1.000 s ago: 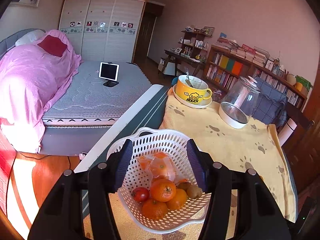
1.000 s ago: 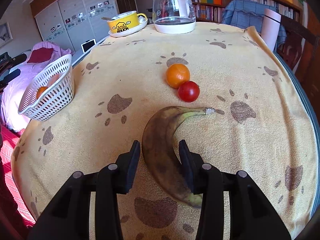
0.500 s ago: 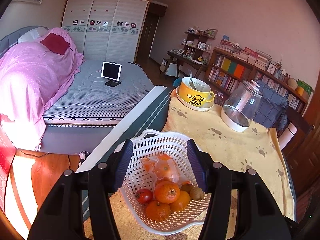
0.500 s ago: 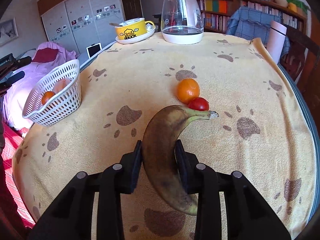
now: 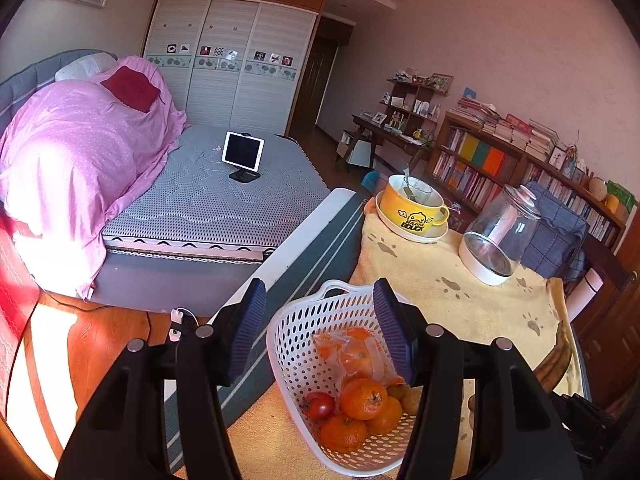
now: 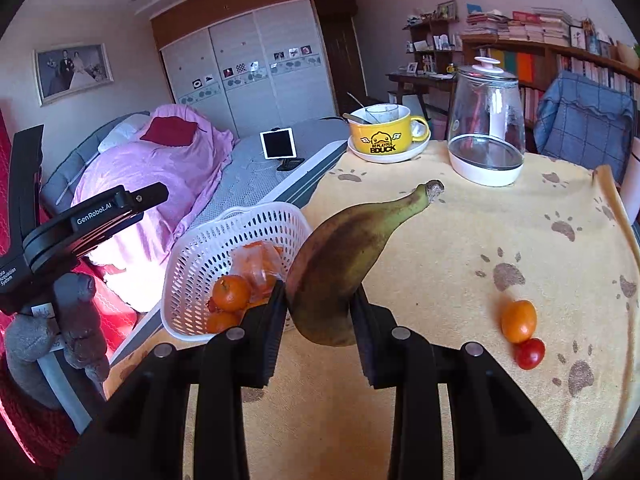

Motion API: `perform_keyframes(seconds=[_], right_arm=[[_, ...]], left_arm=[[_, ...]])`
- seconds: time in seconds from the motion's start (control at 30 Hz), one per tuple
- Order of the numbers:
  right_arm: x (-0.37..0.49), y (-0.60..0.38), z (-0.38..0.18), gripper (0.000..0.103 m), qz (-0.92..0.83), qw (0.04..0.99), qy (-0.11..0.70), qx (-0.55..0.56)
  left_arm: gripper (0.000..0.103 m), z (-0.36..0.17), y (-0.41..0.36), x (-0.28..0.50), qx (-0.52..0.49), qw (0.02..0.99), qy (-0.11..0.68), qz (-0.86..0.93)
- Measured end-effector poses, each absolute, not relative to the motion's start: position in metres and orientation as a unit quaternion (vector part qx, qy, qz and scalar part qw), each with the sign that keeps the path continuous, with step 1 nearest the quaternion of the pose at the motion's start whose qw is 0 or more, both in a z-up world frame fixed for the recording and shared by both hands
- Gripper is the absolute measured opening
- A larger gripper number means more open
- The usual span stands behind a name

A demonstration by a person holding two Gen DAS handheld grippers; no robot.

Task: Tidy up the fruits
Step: 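Carry the banana over the basket and open the right tool to drop it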

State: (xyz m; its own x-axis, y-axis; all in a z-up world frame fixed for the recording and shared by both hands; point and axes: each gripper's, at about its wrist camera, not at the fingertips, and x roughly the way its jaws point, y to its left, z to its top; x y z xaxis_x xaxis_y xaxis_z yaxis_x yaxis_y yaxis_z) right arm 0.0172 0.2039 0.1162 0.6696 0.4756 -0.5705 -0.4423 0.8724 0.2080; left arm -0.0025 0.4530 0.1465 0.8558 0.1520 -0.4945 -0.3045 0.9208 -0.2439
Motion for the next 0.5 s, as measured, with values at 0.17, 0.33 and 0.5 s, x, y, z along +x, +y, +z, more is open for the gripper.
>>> perform_keyframes(seconds=[0.17, 0.33, 0.5], right_arm=[[0.029, 0.247, 0.126, 0.032, 0.28, 0.909, 0.309, 0.013], [0.035, 0.28, 0.134, 0.027, 0.306, 0.904, 0.297, 0.006], [0.037, 0.287, 0.127, 0.027, 0.304, 0.903, 0.302, 0.007]], left_arm=[[0.058, 0.15, 0.468, -0.006, -0.174, 0.948, 0.232, 0.133], [0.058, 0.15, 0.481, -0.009, -0.19, 0.944, 0.228, 0.145], [0.058, 0.149, 0.491, -0.01, -0.202, 0.941, 0.227, 0.147]])
